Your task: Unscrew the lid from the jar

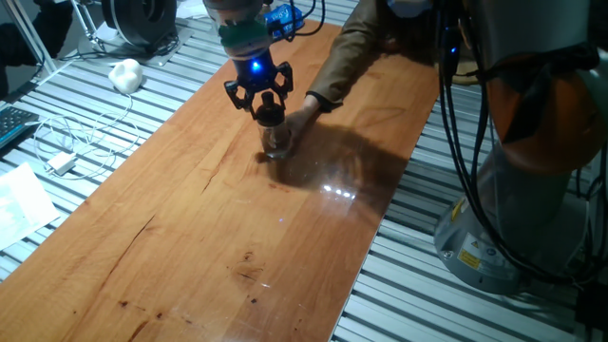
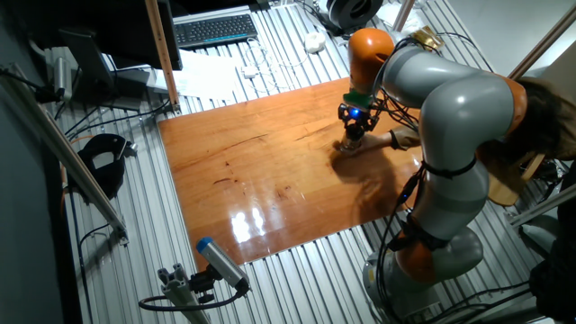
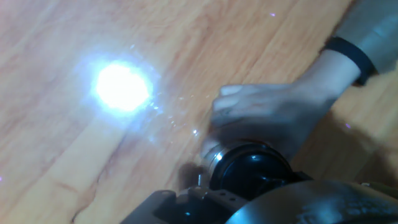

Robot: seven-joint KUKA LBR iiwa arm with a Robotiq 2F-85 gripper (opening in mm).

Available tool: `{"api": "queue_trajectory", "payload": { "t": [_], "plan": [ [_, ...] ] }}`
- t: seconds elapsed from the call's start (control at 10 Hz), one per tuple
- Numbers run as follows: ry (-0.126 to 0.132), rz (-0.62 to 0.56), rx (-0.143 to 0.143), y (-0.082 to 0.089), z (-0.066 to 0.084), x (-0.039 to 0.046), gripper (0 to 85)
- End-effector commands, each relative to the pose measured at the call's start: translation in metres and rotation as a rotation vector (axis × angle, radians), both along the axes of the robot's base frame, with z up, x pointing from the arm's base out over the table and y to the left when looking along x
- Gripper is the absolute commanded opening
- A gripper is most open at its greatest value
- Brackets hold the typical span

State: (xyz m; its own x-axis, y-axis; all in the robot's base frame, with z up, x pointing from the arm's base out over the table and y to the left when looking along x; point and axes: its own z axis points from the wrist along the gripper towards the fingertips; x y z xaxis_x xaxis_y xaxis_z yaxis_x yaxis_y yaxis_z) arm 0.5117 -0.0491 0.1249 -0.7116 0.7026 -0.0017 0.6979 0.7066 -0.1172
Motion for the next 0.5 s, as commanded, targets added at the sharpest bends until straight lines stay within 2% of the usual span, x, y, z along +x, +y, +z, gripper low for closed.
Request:
{"api": "queue_trajectory", "payload": {
  "t": [0.0,0.1,0.2,0.3,0.4],
  "plan": [
    [0.001,0.072,-0.006,0.0001,0.0004,0.0003,0.0],
    [0.003,0.078,-0.026,0.0004,0.0008,0.0008,0.0],
    [0.005,0.076,-0.05,0.0014,-0.0003,0.0027,17.0],
    [0.001,0.069,-0.06,0.0026,-0.0013,0.0043,34.0],
    [-0.004,0.063,-0.062,0.0039,-0.0008,0.0047,34.0]
  ]
}}
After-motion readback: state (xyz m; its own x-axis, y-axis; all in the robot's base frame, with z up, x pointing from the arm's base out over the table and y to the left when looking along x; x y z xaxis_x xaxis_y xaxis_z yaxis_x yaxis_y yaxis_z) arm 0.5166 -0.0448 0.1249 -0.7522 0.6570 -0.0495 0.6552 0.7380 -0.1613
